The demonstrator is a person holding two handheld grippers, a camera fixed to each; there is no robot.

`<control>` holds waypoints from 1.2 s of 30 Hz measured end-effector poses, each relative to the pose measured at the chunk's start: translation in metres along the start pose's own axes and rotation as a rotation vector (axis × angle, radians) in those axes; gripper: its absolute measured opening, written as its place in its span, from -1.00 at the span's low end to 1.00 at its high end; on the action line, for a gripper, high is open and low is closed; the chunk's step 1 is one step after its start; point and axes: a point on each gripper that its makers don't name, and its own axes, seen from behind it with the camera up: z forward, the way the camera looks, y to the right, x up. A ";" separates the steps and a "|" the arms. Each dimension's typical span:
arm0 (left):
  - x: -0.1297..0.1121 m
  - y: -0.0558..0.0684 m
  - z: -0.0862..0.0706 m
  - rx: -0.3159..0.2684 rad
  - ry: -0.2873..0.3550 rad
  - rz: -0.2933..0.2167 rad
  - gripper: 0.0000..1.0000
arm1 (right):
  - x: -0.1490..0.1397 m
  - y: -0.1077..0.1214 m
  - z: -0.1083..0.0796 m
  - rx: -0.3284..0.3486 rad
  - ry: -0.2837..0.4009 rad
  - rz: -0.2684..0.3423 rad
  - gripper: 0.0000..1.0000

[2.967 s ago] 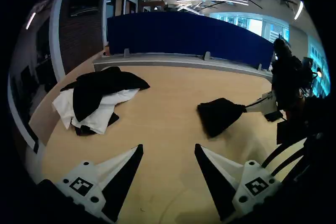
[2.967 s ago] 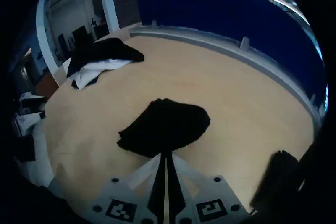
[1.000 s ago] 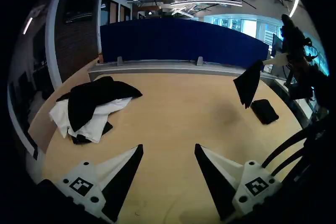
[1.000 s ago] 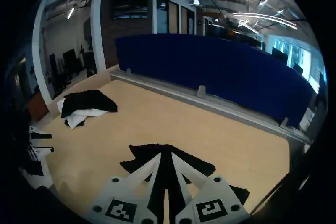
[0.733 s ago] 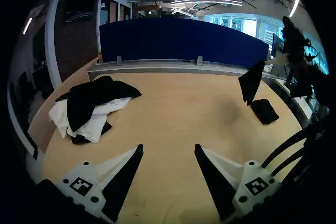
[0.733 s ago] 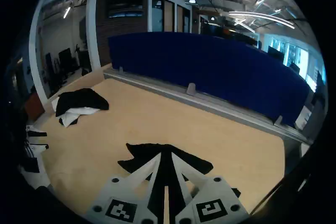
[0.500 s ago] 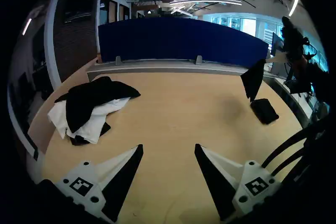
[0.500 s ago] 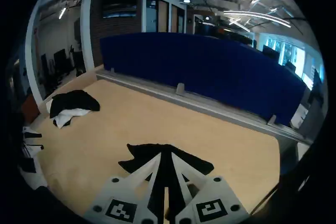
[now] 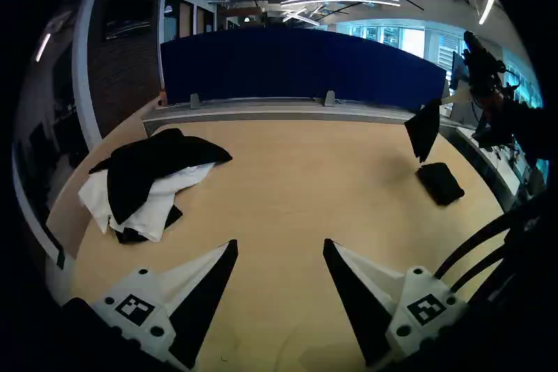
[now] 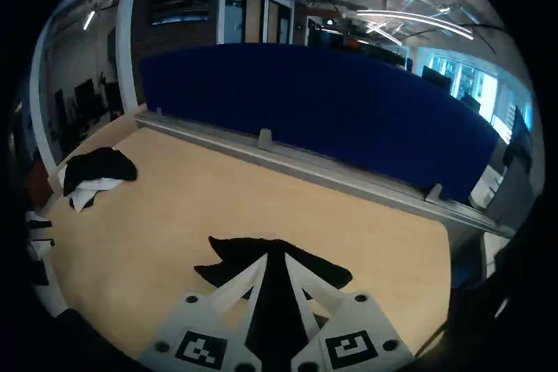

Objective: Fold towel

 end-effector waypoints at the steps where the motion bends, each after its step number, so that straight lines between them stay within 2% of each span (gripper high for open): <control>1: 0.000 0.000 0.000 0.000 -0.001 0.000 0.81 | 0.000 0.003 0.001 -0.002 -0.002 0.001 -0.95; 8: -0.002 0.002 0.000 0.002 -0.008 0.003 0.82 | -0.010 0.017 0.009 -0.013 -0.023 0.007 -0.95; 14: -0.003 0.004 -0.001 0.001 -0.010 0.007 0.82 | -0.033 0.022 0.008 -0.015 -0.060 0.025 -0.95; 26: -0.001 0.006 -0.001 -0.007 -0.011 0.014 0.82 | -0.084 0.040 -0.026 -0.053 -0.093 0.107 -0.95; 36: -0.003 0.013 -0.001 -0.012 -0.014 0.021 0.82 | -0.154 0.044 -0.051 -0.099 -0.167 0.172 -0.95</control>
